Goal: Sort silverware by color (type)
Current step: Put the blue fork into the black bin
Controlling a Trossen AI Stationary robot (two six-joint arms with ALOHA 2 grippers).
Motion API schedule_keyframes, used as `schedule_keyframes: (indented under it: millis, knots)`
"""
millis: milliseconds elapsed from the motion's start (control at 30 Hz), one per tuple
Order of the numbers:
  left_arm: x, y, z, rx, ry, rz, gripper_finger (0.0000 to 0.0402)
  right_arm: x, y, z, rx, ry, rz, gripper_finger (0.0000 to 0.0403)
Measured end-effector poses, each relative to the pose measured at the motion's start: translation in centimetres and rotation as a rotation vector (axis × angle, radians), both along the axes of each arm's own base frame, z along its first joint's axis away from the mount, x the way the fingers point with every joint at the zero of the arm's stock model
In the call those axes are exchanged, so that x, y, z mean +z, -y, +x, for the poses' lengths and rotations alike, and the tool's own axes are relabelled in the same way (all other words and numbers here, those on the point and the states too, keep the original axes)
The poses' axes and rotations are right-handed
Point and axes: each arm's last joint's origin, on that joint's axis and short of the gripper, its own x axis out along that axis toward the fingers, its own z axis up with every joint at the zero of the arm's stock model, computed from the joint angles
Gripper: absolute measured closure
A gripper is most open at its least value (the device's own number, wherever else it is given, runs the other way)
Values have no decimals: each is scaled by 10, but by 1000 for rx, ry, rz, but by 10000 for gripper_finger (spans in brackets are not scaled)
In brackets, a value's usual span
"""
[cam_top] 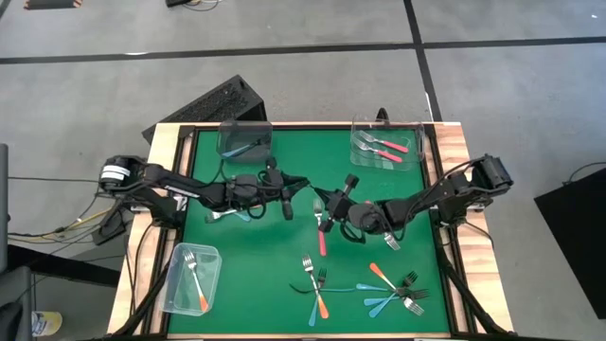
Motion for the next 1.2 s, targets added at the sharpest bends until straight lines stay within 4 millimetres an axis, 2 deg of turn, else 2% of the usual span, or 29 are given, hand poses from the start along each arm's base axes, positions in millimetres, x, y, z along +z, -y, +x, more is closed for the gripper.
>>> schedule_keyframes:
  millis: [67, 200, 367, 600, 767, 933, 1067, 1200]
  knots:
    - [0, 0, -1, -6, -23, 16, 393, 0, -1, 0, -2, 10, 12, 374]
    - [6, -1, -8, 27, -104, 119, 400, 1, -1, 0, -20, 50, 57, 364]
    - [38, -12, -25, 174, -376, 245, 401, -1, -5, -4, -106, 101, 102, 353]
    - [89, -51, -63, 463, -721, 293, 401, -3, -8, -5, -113, 100, 117, 352]
    - [103, -85, -77, 480, -890, 267, 401, -3, -7, -5, -117, 107, 130, 351]
    - [86, -117, -73, 316, -1085, 265, 401, -3, -7, -5, -118, 112, 136, 351]
    - [57, -135, -67, 188, -1326, 326, 401, -3, -7, -5, -122, 125, 152, 351]
    - [32, -149, -63, 170, -1542, 370, 401, -4, -8, -5, -115, 125, 168, 351]
